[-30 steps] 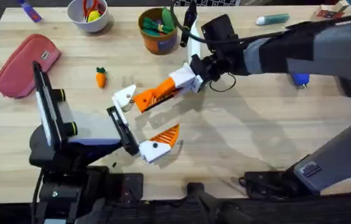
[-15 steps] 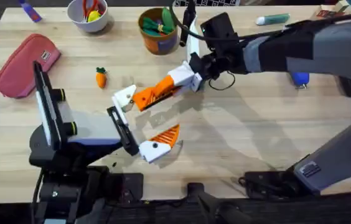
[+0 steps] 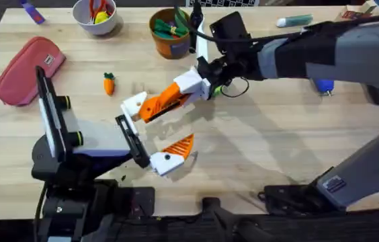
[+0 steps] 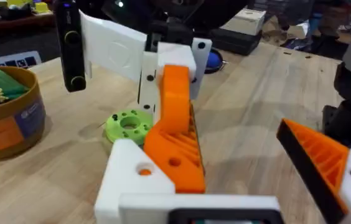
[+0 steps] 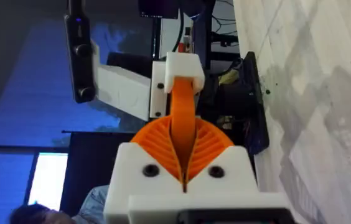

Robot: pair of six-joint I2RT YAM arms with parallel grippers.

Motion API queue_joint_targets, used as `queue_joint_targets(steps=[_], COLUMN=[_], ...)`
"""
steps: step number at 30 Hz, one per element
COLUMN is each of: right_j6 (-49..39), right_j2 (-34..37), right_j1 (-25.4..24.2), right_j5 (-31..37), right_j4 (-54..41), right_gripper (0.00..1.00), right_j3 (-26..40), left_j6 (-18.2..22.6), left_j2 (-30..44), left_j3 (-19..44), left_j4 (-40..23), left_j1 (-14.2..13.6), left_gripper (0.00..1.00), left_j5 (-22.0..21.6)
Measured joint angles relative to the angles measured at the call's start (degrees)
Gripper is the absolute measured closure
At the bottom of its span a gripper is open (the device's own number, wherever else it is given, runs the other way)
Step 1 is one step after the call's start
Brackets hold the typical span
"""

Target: Pick up the gripper from the table and insert it into the empty holder that is missing its gripper. Then pick up a screw, insert it into the mounting hole, and use the screwdriver to tighten it. Finally, clean up the table by picking up the vegetable and placing it into the bucket.

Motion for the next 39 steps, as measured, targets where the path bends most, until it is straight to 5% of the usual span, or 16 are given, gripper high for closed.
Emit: queue_joint_targets(steps=[15,39], right_j6=[1.7,1.9], right_j2=[4.4,4.5], right_j1=[0.9,2.4], right_j5=[0.5,1.1], right_j4=[-0.1,0.0], right_gripper=[0.993,0.993], right_j3=[6.3,6.8], left_j6=[0.0,0.0], left_j2=[0.0,0.0], left_j3=[0.0,0.0], left_j4=[0.1,0.1], left_j1=[0.1,0.1], left_gripper=[0.001,0.001], left_j5=[-1.2,-1.2])
